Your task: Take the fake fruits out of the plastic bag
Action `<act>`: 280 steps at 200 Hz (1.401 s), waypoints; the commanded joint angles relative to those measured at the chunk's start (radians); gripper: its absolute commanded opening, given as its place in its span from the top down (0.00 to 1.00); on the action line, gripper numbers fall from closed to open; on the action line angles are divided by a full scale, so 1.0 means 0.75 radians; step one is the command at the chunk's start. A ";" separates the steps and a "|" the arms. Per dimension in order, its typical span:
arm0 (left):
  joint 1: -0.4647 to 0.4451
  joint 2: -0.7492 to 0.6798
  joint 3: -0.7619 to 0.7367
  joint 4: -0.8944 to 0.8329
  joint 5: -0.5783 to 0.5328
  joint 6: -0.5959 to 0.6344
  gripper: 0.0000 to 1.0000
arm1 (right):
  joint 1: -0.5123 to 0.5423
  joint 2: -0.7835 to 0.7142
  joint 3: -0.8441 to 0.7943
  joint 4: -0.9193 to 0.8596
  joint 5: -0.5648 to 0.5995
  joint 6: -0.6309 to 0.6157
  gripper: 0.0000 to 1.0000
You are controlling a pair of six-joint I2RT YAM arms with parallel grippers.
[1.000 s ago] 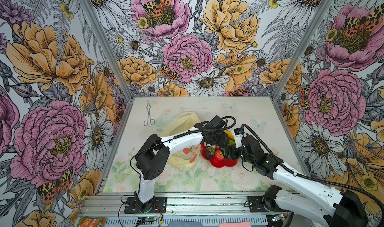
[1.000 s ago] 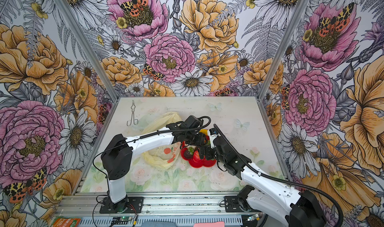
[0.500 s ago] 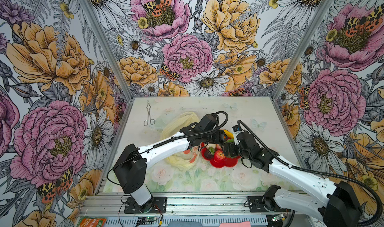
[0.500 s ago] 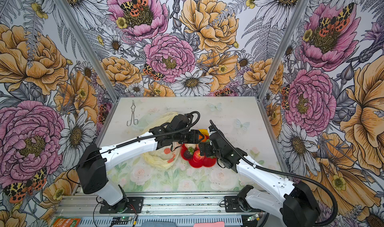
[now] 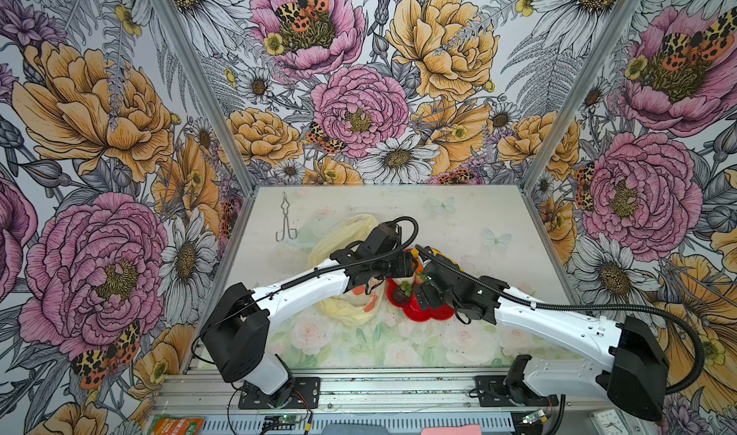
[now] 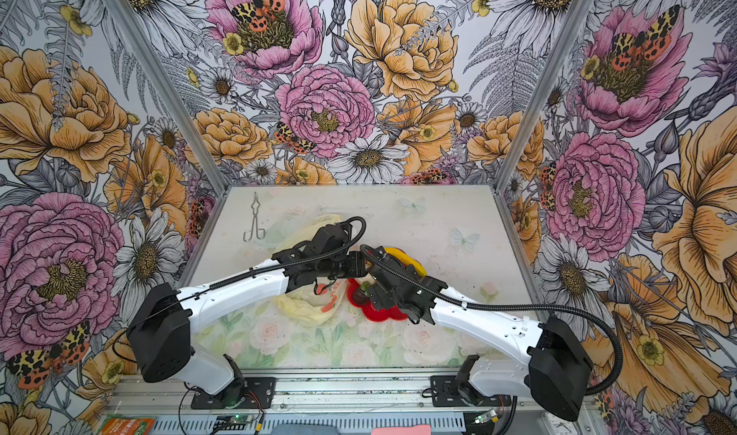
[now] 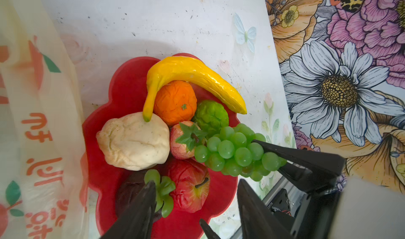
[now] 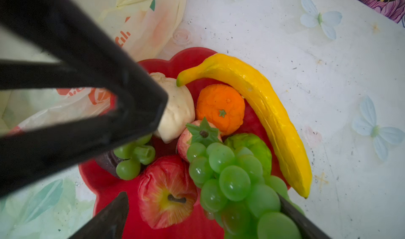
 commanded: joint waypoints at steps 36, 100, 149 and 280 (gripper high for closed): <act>0.028 -0.119 -0.101 0.135 -0.060 -0.007 0.37 | -0.161 -0.213 0.033 0.108 -0.373 0.235 0.00; 0.002 -0.226 -0.252 0.354 -0.059 0.090 0.26 | -0.322 -0.281 0.047 0.173 -0.645 0.431 0.01; -0.044 -0.334 -0.427 0.611 -0.098 0.167 0.22 | -0.400 -0.318 0.050 0.204 -0.809 0.491 0.00; -0.113 -0.225 -0.517 0.961 0.051 0.395 0.26 | -0.422 -0.404 0.038 0.247 -0.943 0.445 0.00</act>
